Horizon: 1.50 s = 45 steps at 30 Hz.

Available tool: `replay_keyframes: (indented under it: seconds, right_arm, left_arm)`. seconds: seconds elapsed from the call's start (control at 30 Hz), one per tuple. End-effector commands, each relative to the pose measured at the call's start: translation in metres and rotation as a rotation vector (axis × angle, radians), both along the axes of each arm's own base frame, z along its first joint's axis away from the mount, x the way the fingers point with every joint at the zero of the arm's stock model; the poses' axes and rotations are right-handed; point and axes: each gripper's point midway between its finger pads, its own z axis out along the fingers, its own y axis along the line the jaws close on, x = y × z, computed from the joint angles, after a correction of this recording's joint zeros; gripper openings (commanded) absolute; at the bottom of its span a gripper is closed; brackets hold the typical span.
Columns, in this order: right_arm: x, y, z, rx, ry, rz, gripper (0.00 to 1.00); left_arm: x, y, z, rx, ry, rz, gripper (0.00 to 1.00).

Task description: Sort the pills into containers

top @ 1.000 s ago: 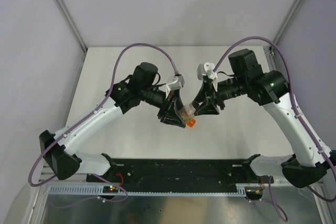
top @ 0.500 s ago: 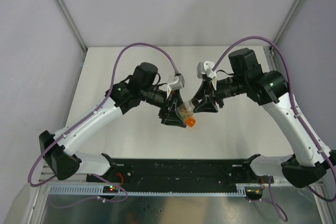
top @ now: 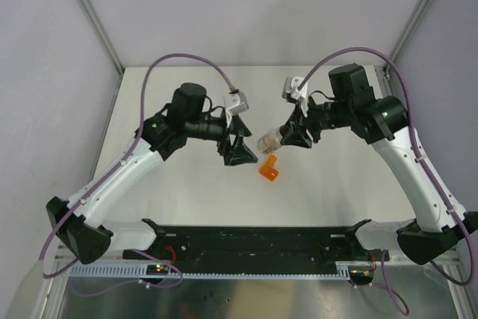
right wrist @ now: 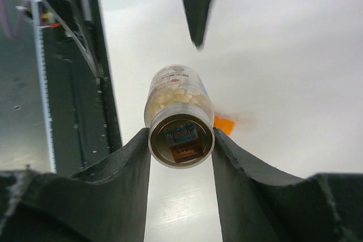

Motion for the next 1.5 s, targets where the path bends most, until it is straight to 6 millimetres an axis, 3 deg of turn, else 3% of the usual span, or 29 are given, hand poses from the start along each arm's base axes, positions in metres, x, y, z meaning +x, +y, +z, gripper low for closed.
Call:
replay_keyframes:
  seconds: [0.0, 0.17, 0.43, 0.73, 0.97, 1.23, 1.37, 1.47]
  right_arm:
    - [0.053, -0.022, -0.013, -0.105, -0.038, -0.243, 0.0]
    - [0.103, -0.055, -0.041, -0.221, 0.01, -0.483, 0.0]
    - [0.164, -0.105, -0.104, -0.395, 0.128, -0.721, 0.0]
    - [0.216, -0.138, -0.173, -0.499, 0.216, -0.871, 0.0]
    - [0.238, -0.145, -0.211, -0.52, 0.268, -0.905, 0.02]
    - [0.248, -0.147, -0.24, -0.508, 0.298, -0.945, 0.1]
    - [0.248, -0.148, -0.245, -0.499, 0.294, -0.96, 0.2]
    - [0.246, -0.149, -0.247, -0.494, 0.294, -0.969, 0.34]
  left_arm:
    - [0.042, 0.034, 0.006, 0.056, -0.188, 0.238, 1.0]
    - [0.061, 0.059, -0.005, 0.133, -0.274, 0.38, 1.0]
    - [0.048, 0.072, -0.014, 0.144, -0.292, 0.39, 1.0]
    - [0.039, 0.082, -0.023, 0.16, -0.313, 0.39, 1.0]
    - [0.036, 0.085, -0.03, 0.172, -0.316, 0.386, 1.0]
    - [0.036, 0.085, -0.034, 0.179, -0.312, 0.383, 1.0]
    - [0.036, 0.085, -0.036, 0.183, -0.307, 0.38, 1.0]
    - [0.037, 0.084, -0.036, 0.184, -0.306, 0.38, 1.0]
